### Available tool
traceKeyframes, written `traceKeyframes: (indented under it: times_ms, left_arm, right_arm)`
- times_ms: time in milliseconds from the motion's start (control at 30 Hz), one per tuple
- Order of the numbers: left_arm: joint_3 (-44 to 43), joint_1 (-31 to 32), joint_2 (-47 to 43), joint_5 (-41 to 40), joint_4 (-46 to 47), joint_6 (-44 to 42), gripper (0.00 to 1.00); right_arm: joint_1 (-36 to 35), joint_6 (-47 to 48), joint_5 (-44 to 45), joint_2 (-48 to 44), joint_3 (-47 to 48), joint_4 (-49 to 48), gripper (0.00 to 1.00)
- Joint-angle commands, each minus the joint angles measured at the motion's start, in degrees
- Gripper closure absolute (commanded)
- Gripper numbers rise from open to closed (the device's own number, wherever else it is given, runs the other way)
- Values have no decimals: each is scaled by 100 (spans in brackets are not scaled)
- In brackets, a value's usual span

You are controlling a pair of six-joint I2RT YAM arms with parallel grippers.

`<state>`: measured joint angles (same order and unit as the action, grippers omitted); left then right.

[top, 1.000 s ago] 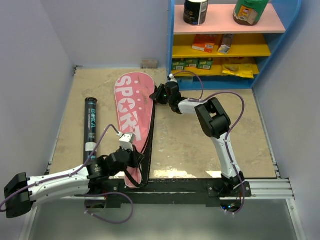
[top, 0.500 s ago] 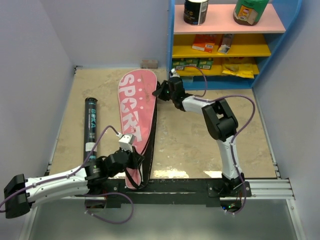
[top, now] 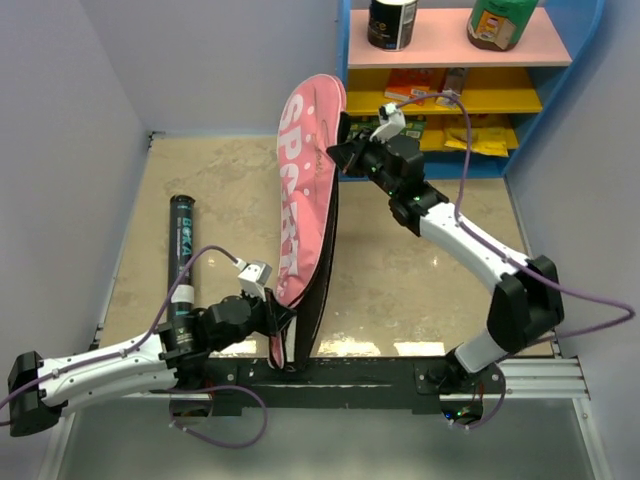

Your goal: Pack up the badminton gear

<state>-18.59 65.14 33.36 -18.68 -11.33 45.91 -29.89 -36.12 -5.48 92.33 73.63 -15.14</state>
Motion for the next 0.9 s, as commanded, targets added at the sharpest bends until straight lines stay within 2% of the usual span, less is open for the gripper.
traceKeyframes:
  times_ms: [0, 133, 333, 633, 767, 867]
  left_arm:
    - [-347, -63, -102, -330, 61, -135, 100]
    - [-558, -63, 108, -189, 8, -284, 100]
    - [-1041, -63, 346, -83, 0, -565, 100]
    - [-2086, -63, 838, -250, -238, -987, 100]
    - [-2359, -63, 1154, -733, -291, -1338, 100]
    - [-2552, -81, 1558, -945, -273, -1672, 100]
  right_arm:
    - [-219, 325, -306, -1319, -331, 616, 100]
    - [-237, 281, 116, -2332, -778, 1300, 100]
    - [-263, -368, 1100, -3737, -1428, 2487, 100]
    - [-272, -1562, 2788, -4891, -2132, 4332, 100]
    - [-263, -2214, 3070, -5304, -2869, 4598, 100]
    - [-263, -2724, 3132, -5392, -3625, 4371, 100]
